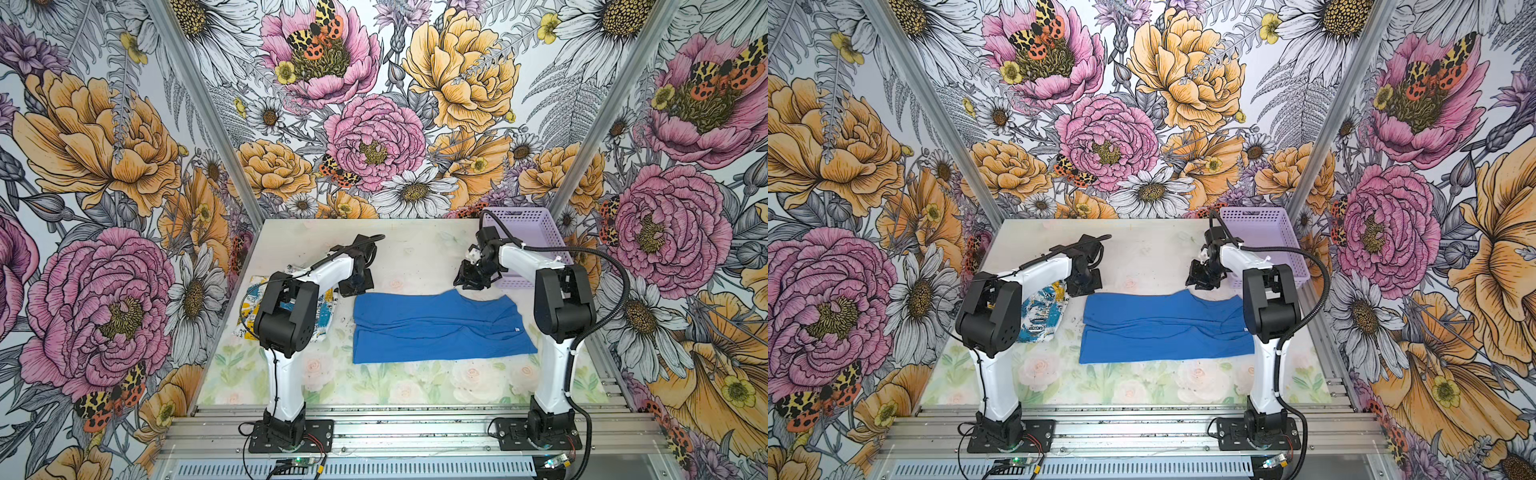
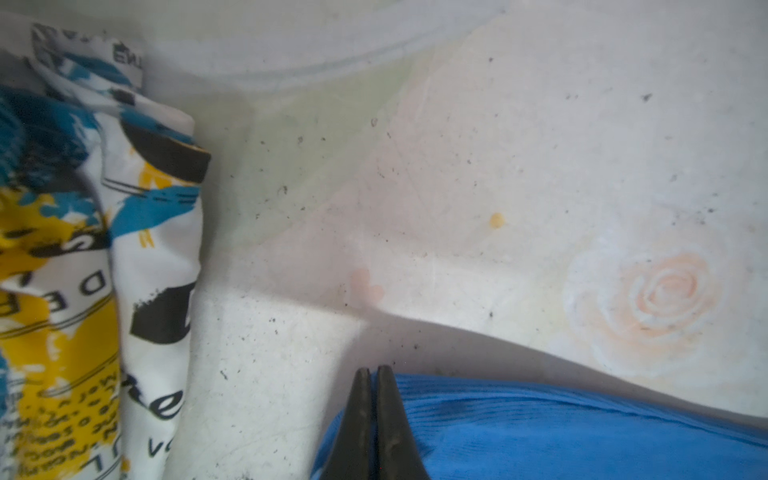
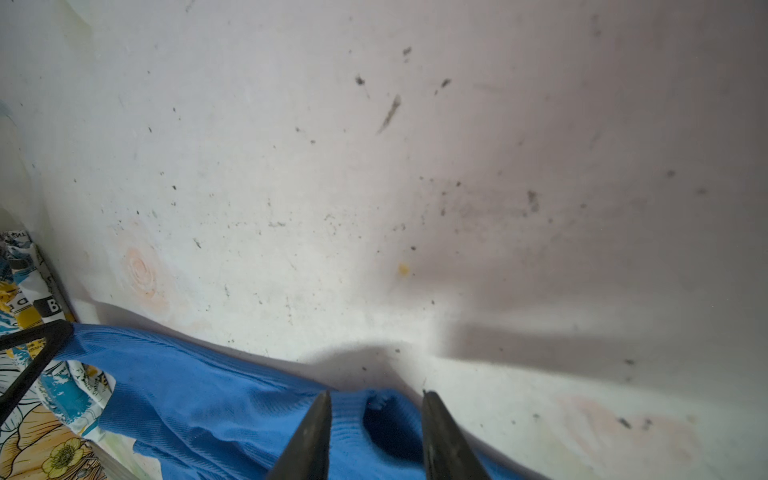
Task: Fold and stack the mixed laundry pile
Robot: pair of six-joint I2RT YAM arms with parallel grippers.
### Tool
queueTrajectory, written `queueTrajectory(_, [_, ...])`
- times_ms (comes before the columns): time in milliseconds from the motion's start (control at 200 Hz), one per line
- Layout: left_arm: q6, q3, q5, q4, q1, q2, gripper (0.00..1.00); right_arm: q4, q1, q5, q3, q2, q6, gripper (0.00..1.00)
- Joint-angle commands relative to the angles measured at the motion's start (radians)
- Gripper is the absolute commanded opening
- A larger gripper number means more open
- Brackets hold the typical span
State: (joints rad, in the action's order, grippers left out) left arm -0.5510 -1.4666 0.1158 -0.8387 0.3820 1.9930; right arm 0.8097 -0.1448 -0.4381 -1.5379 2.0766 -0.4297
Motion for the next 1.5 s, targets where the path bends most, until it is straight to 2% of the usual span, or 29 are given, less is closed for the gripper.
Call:
queueTrajectory(0, [-0.006,-0.024,0.001,0.006,-0.008,-0.002,0.0,-0.024,-0.01,-0.046,0.0,0.009,-0.019,0.35])
queueTrajectory(520, [0.002,-0.027,-0.001,0.007,-0.01,0.007,0.0,-0.02,-0.022,-0.071,0.003,0.038,-0.043,0.22])
queueTrajectory(635, [0.004,-0.025,0.001,0.008,-0.011,0.009,0.0,-0.022,-0.022,-0.062,0.002,0.029,-0.049,0.16])
queueTrajectory(831, [-0.001,-0.033,-0.005,0.023,-0.019,0.01,0.0,-0.034,-0.015,-0.015,-0.009,-0.015,-0.049,0.0])
queueTrajectory(1491, [0.0,-0.066,-0.019,0.065,-0.048,0.039,0.0,-0.051,0.038,0.017,0.033,-0.114,-0.034,0.0])
